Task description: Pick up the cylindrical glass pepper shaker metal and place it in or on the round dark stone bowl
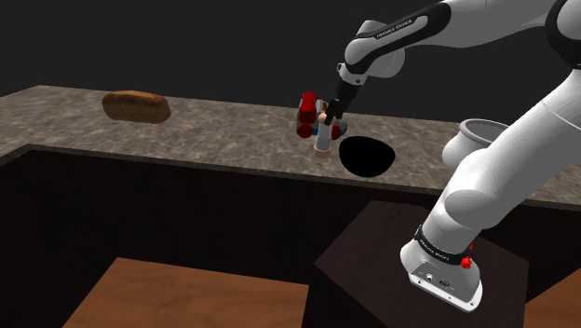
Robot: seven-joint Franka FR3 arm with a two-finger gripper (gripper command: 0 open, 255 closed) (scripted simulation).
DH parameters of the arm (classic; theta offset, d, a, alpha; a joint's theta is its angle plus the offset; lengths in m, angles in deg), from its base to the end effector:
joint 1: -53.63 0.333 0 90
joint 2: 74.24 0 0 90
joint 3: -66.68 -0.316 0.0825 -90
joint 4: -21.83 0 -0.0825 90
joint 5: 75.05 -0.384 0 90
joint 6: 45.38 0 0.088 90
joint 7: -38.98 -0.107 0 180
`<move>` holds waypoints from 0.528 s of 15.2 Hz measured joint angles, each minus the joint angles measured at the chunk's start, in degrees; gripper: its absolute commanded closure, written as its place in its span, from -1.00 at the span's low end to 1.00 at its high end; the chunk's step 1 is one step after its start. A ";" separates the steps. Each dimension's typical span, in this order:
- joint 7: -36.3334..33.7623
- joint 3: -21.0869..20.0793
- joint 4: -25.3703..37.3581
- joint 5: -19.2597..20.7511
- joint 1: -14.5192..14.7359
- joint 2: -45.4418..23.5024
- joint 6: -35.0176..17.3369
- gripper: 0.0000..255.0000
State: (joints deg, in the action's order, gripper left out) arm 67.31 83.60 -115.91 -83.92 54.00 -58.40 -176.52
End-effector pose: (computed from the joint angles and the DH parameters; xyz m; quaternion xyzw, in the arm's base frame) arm 0.4489 -0.1326 0.4300 -0.9905 -0.0579 -0.1056 0.0665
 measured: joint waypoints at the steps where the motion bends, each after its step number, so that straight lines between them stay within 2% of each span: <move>1: 0.01 0.00 -0.01 0.00 0.00 0.00 -0.02 -1.00; 2: 0.01 0.00 -0.01 0.00 0.00 0.00 -0.02 1.00; 8: 0.01 -0.01 0.05 -0.02 0.01 0.01 0.01 1.00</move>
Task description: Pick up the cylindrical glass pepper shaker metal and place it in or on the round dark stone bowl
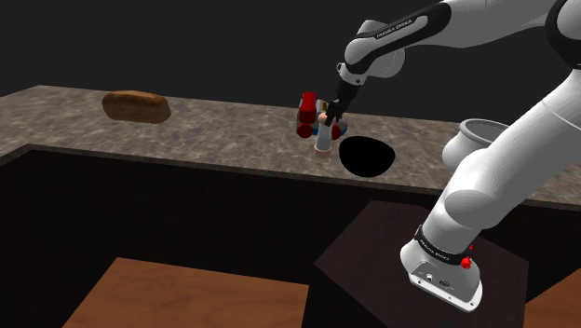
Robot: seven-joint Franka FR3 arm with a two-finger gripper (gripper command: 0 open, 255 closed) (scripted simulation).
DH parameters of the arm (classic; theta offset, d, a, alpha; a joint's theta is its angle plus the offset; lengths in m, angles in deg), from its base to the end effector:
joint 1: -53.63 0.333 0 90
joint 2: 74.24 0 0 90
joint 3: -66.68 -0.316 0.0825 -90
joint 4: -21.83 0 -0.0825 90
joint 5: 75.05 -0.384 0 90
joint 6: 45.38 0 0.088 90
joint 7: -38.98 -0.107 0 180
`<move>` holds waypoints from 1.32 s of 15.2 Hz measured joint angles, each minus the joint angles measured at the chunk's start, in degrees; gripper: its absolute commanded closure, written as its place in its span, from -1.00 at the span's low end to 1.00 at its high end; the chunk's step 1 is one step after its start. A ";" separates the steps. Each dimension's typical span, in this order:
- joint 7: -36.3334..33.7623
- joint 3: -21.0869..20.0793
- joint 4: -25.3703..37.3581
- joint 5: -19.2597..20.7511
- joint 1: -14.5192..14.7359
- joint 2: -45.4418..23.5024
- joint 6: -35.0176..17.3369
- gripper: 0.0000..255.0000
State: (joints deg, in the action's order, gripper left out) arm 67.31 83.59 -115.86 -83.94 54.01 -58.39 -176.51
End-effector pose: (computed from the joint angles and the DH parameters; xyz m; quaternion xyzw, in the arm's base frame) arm 0.4491 -0.1325 0.4305 -0.9904 -0.0580 -0.1060 0.0665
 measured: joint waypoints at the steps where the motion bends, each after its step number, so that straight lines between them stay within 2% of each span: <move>1: 0.00 0.00 0.01 0.00 0.00 -0.01 0.00 1.00; 5: -0.13 -0.04 0.20 0.10 -0.04 0.14 0.36 1.00; 20: -3.04 -0.95 8.12 2.16 -0.61 3.75 11.57 1.00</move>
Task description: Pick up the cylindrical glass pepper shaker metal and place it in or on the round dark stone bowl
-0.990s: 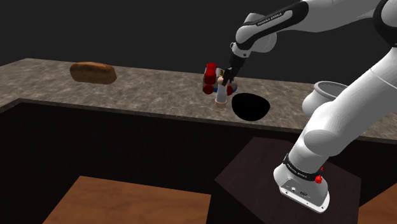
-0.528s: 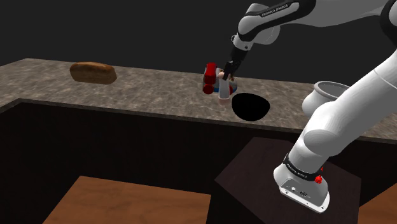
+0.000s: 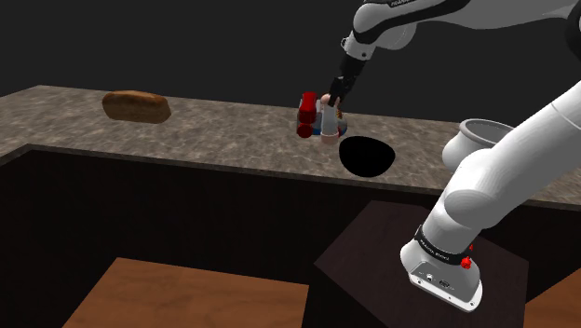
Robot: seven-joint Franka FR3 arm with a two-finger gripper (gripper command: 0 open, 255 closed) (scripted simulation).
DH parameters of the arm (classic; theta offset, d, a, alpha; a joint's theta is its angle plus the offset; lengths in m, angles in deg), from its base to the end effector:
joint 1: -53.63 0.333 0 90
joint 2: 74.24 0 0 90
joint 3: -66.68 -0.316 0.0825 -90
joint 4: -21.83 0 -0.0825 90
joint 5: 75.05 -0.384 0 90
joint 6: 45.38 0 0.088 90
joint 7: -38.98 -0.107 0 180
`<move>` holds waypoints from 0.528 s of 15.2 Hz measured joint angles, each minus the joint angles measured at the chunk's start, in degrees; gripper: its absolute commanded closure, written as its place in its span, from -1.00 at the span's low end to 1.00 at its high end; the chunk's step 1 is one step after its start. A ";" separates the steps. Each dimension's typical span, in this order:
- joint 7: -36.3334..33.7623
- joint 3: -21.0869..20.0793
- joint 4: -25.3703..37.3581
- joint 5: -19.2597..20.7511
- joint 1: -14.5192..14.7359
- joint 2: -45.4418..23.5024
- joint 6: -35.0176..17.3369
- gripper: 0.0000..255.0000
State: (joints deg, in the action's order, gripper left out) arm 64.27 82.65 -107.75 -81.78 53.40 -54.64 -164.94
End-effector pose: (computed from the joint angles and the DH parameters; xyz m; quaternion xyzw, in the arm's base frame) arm 0.4483 -0.1336 0.5082 -0.9905 -0.0578 -0.1057 0.0665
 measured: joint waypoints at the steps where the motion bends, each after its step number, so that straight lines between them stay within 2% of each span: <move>1: -0.33 -0.16 0.63 0.09 0.03 0.21 0.80 1.00; 8: -1.12 -0.29 5.61 0.49 -0.05 0.68 6.19 1.00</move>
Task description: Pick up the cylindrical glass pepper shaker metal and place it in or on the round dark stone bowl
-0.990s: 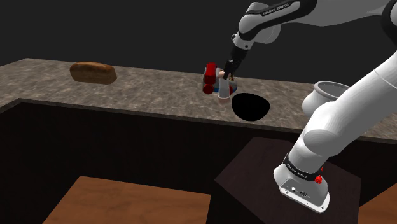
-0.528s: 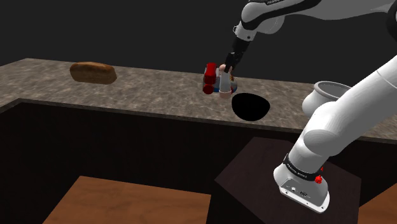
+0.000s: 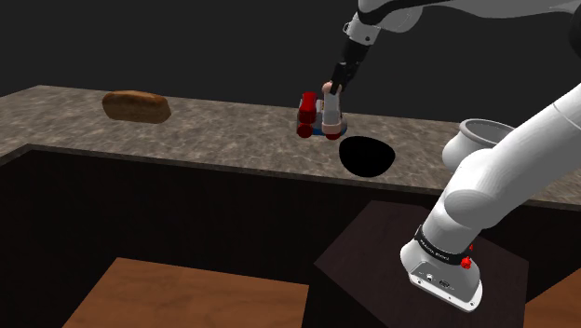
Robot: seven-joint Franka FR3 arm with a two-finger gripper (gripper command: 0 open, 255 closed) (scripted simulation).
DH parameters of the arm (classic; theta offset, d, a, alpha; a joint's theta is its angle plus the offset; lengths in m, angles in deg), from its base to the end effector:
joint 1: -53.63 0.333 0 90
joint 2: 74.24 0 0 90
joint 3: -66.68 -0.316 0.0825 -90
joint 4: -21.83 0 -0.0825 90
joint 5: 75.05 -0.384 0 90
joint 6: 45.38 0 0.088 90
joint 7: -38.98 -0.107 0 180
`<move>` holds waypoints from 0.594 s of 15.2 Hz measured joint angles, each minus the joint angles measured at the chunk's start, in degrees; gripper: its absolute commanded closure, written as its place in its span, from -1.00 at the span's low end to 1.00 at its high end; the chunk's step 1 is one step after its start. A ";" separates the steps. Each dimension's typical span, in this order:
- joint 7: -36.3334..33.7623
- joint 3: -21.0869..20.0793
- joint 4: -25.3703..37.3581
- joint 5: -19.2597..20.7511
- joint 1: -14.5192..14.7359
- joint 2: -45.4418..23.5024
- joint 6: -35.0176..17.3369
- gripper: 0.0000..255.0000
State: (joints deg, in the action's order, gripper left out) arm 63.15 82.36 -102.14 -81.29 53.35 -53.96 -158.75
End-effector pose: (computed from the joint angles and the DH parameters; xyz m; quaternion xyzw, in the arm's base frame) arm 0.4484 -0.1345 0.5510 -0.9905 -0.0578 -0.1057 0.0665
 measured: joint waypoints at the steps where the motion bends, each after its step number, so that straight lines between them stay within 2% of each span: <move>1: -0.28 -0.13 0.77 0.02 0.06 -0.02 0.72 1.00; 9: -1.24 -0.35 6.76 0.20 0.16 -0.09 6.57 1.00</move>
State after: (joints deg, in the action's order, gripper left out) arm 61.91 82.01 -95.38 -81.08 53.52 -54.05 -152.18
